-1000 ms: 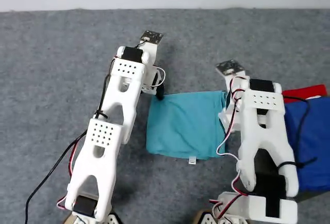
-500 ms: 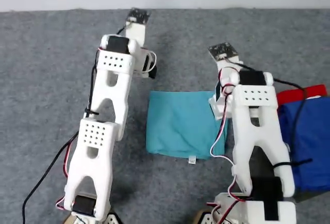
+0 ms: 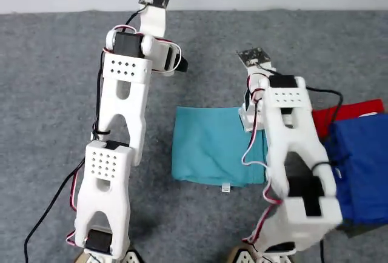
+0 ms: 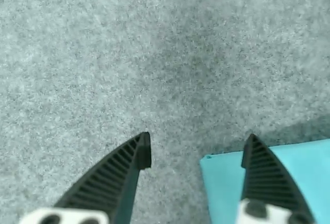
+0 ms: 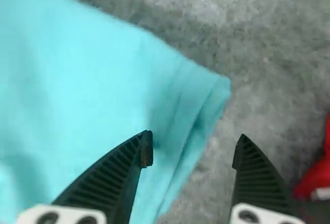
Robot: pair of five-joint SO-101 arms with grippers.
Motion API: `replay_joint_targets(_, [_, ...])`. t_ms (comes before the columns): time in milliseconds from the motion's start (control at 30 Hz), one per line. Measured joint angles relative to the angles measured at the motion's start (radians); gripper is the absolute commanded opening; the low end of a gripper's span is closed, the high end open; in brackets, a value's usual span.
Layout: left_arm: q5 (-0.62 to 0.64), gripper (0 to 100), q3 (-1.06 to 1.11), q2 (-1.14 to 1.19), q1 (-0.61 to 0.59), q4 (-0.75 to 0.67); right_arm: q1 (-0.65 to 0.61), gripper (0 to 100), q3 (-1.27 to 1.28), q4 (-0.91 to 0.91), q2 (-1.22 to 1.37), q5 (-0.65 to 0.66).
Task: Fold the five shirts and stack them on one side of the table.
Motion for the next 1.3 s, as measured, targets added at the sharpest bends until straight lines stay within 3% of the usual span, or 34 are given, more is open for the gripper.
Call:
replay_joint_targets(267, [0.0,28,0.005,0.0,0.0,0.0,-0.028,12.8,-0.012,-0.137,0.216,0.005])
replay_joint_targets(400, [0.0,28,0.046,0.0,0.0,0.0,-0.029,0.0,-0.023,-0.138,0.226,0.092])
replay_joint_targets(533, [0.0,28,0.095,0.0,-0.002,0.0,-0.023,1.0,-0.026,-0.138,0.216,0.103])
replay_joint_targets(700, [0.0,28,0.104,0.0,-0.005,0.0,0.017,0.9,-0.023,-0.138,0.092,0.071])
replay_joint_targets(967, [0.0,28,0.104,0.0,-0.005,0.0,0.143,0.9,-0.023,-0.109,-0.341,-0.015])
replay_joint_targets(1167, [0.0,28,0.104,0.0,-0.005,0.0,0.158,0.9,-0.023,-0.091,-0.566,-0.023])
replay_joint_targets(1300, [0.0,28,0.104,0.0,-0.005,0.0,0.239,0.9,-0.023,-0.083,-0.649,-0.023])
